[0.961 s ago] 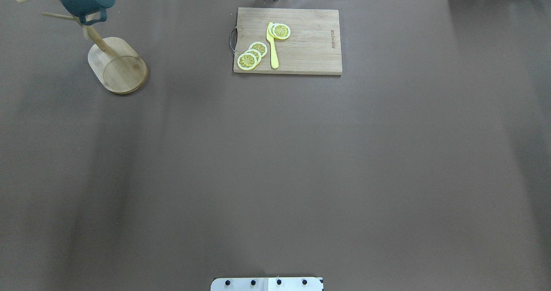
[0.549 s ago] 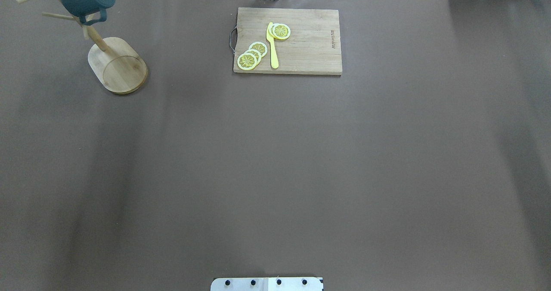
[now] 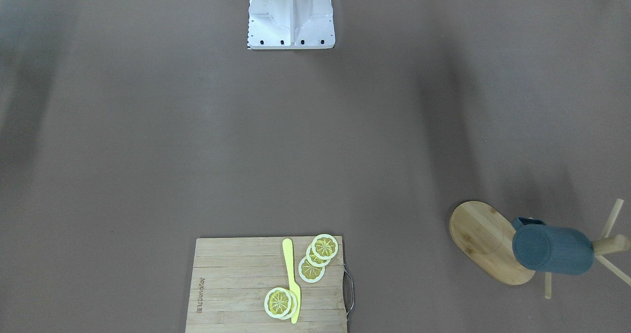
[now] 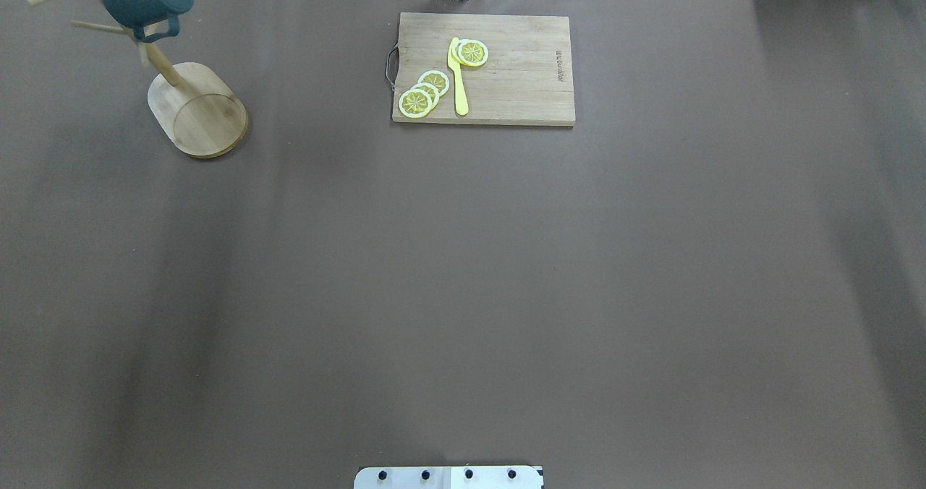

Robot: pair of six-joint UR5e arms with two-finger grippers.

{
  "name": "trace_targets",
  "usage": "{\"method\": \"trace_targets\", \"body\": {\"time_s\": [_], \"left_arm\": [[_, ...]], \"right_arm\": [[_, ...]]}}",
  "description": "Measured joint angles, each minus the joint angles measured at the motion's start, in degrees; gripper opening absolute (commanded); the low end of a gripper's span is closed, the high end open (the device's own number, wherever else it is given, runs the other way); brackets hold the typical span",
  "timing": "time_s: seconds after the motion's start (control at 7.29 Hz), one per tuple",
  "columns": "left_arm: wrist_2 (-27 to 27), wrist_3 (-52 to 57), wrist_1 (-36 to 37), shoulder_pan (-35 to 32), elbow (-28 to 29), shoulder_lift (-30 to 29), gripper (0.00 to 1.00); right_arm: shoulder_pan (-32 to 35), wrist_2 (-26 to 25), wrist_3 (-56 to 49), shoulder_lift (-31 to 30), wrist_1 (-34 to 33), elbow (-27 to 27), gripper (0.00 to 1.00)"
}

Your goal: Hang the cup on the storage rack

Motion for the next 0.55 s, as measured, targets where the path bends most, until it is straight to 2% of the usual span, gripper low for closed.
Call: {"method": "trace_targets", "body": {"time_s": [0.55], "left_arm": [[0.06, -0.04, 0.00, 0.00, 0.16, -0.24, 0.99]], "right_arm": [[-0.04, 0.52, -0.45, 0.14, 0.16, 0.89, 1.00]]}}
